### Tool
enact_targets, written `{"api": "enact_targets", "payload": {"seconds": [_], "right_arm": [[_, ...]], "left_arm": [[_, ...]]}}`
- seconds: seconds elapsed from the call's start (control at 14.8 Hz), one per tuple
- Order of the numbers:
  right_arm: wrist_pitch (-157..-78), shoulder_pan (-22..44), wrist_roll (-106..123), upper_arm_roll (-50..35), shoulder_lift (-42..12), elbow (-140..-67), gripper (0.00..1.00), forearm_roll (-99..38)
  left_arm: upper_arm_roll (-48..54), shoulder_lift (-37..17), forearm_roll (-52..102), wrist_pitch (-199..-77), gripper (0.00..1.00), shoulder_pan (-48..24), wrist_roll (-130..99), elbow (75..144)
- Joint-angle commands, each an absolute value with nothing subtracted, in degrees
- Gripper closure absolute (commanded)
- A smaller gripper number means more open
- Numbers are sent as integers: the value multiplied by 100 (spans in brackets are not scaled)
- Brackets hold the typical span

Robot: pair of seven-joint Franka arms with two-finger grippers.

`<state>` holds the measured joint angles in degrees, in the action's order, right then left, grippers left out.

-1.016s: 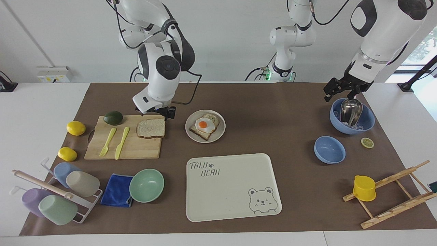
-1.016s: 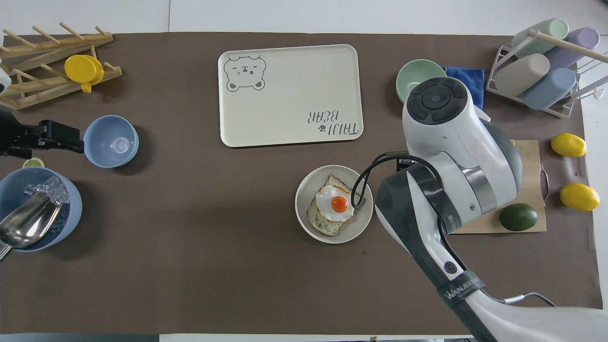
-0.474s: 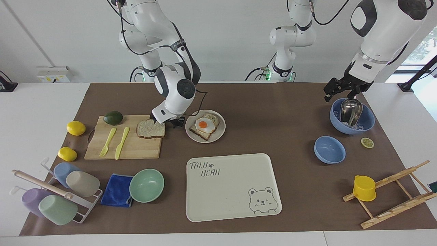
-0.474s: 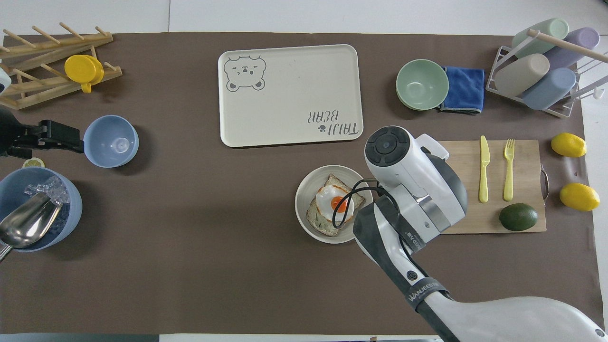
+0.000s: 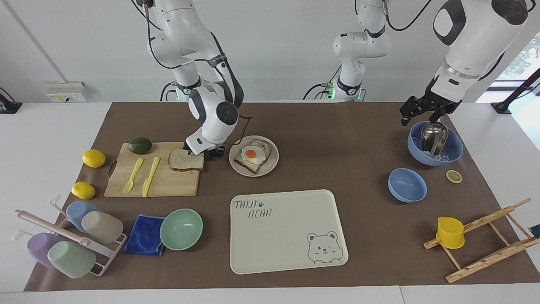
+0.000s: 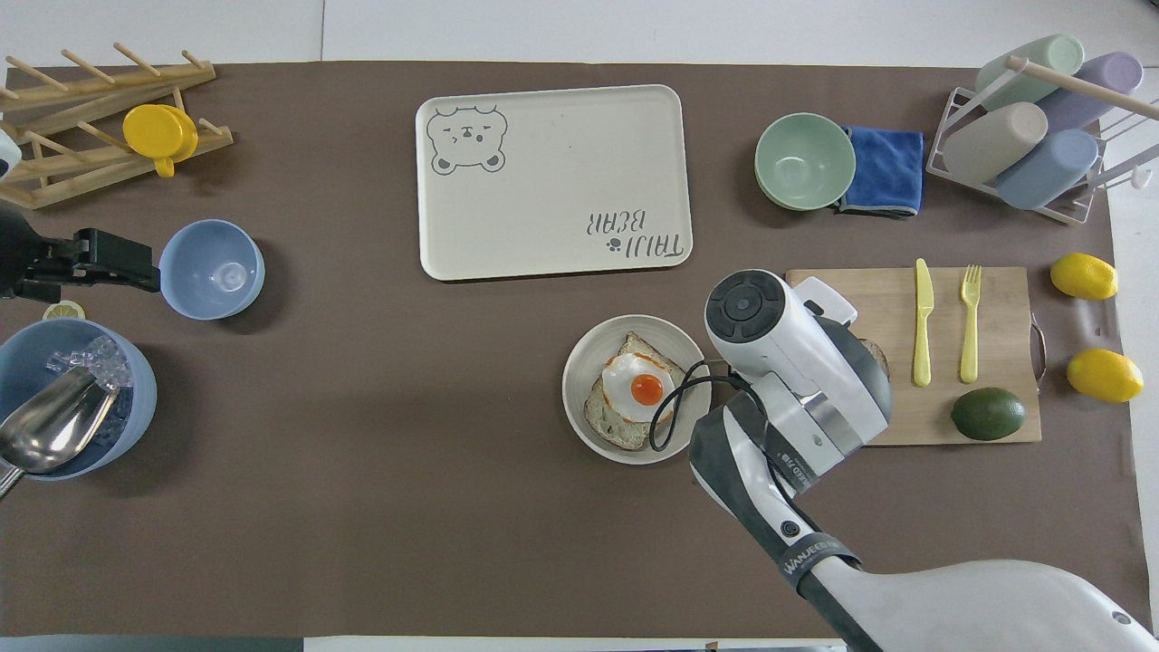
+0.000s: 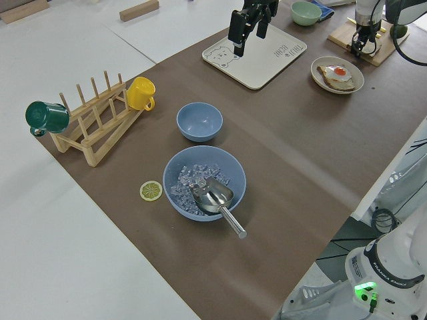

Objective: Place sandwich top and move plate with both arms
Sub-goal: 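Carry the bread slice over the egg plate with the right gripper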

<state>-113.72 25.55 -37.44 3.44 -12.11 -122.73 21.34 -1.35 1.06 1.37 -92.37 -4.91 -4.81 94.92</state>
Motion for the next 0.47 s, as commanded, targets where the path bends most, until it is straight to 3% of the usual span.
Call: {"api": "enact_targets", "payload": {"seconds": [0.0, 0.2, 0.41], "right_arm": [[-11575, 2408, -3762, 299, -1090, -12472, 16, 2320], [-11610, 2408, -3735, 299, -1090, -12515, 25, 2329], [-11619, 2408, -3683, 299, -1081, -12524, 50, 2329]], "left_arm": [[-149, 176, 62, -9176, 0, -501, -466, 9527], [-149, 176, 62, -9176, 0, -501, -466, 9536], [-149, 176, 62, -9176, 0, -501, -475, 9527]]}}
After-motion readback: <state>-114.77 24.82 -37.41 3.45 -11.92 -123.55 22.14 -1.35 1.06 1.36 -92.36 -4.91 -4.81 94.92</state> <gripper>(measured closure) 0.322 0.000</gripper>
